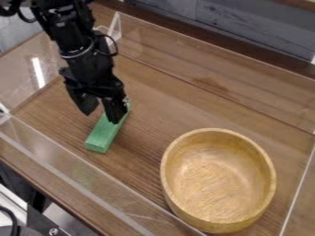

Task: Remove the green block from inside the brown bowl and put it on the table

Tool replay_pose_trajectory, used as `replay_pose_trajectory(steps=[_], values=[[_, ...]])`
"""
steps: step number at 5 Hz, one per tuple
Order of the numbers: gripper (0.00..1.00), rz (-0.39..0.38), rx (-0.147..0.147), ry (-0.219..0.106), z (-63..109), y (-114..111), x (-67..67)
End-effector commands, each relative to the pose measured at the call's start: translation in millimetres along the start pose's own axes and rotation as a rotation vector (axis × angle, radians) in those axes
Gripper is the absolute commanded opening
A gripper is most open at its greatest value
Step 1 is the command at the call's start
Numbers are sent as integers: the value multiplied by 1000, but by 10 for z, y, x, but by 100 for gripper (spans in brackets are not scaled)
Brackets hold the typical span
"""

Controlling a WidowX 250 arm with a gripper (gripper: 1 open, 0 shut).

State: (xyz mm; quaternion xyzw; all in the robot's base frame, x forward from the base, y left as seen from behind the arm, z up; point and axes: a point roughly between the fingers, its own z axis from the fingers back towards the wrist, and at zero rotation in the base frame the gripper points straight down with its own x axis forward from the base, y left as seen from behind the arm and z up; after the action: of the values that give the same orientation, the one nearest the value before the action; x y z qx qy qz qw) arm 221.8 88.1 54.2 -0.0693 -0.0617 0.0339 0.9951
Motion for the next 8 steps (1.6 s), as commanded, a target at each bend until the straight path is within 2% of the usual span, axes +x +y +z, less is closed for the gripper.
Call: replay_pose_trajectory(steps=[1, 4, 5, 8], values=[[100, 7, 9, -30, 25, 50, 55], [100, 21, -5, -25, -105, 92, 63], [0, 26, -10, -22, -138, 96, 63], [0, 40, -13, 8, -7, 80, 165]])
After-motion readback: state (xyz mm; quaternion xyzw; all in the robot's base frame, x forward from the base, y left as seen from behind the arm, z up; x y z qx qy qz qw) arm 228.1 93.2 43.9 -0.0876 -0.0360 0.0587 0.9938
